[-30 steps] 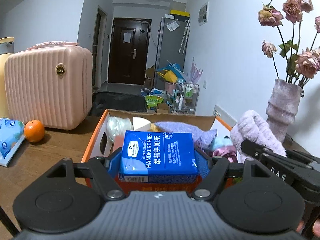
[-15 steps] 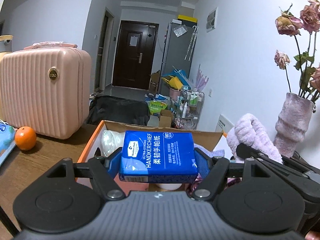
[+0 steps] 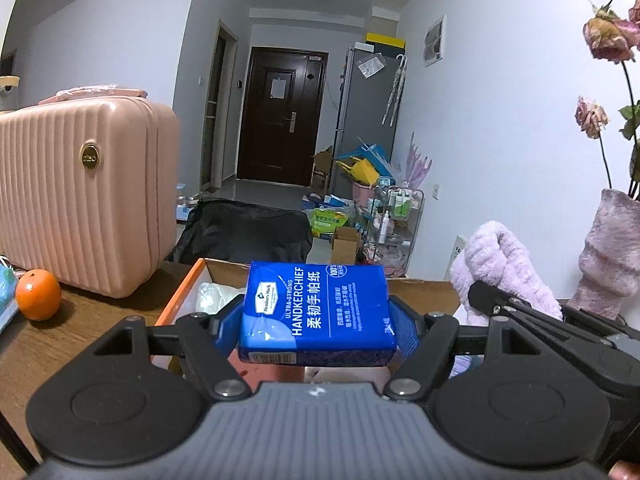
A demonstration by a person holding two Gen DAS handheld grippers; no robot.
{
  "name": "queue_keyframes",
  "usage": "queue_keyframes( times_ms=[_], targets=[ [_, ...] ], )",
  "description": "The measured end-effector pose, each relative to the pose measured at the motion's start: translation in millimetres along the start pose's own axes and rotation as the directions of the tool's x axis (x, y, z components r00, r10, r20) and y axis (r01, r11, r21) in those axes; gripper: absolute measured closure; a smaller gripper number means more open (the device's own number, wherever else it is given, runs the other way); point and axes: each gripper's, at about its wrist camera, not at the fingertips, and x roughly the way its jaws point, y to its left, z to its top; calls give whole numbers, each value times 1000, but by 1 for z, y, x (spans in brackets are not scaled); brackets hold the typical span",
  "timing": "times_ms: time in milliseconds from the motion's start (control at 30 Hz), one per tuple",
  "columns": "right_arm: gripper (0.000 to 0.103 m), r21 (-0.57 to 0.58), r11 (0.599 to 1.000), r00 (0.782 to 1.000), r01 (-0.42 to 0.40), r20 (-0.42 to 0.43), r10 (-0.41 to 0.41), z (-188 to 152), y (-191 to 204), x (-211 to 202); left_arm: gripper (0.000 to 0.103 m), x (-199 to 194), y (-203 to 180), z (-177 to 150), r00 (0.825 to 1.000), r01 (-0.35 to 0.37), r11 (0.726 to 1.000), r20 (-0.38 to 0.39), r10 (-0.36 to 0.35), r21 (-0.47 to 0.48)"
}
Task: Organize soft objects
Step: 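Carry the headband and tissue pack over the box with both tools, then open both tools to drop the headband and tissue pack into the box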
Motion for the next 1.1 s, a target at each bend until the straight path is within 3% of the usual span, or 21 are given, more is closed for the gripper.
queue_keyframes(
  times_ms=[367,433,500,567,667,800,900,1100],
  targets=[
    [75,-13,1000,999,2,-48,-3,2,-4,25,29,18,-3,-5,1000,-21,999,-12,21,28],
    [70,-12,1000,998,5,-63,-6,1,-6,27,28,19,-1,-5,999,-23,999,-21,24,27],
    [57,-17,1000,997,9,-70,-10,0,-7,28,28,20,0,-5,999,-20,999,-25,21,24],
    [49,-21,1000,997,16,-71,-17,0,-9,28,23,19,3,-5,999,-24,1000,-22,25,20],
    [44,-26,999,997,26,-71,-28,0,-11,27,13,16,6,-4,999,-37,999,-12,37,7],
    [17,-34,999,996,37,-74,-39,-2,-13,25,0,11,12,-3,997,-75,997,16,75,-19],
    [1,-38,998,997,48,-54,-50,-2,-14,21,0,11,18,-1,995,-94,995,19,94,-33],
    [0,-28,998,998,48,-36,-49,-1,-19,16,0,14,29,0,993,-115,992,5,116,-46]
  ],
)
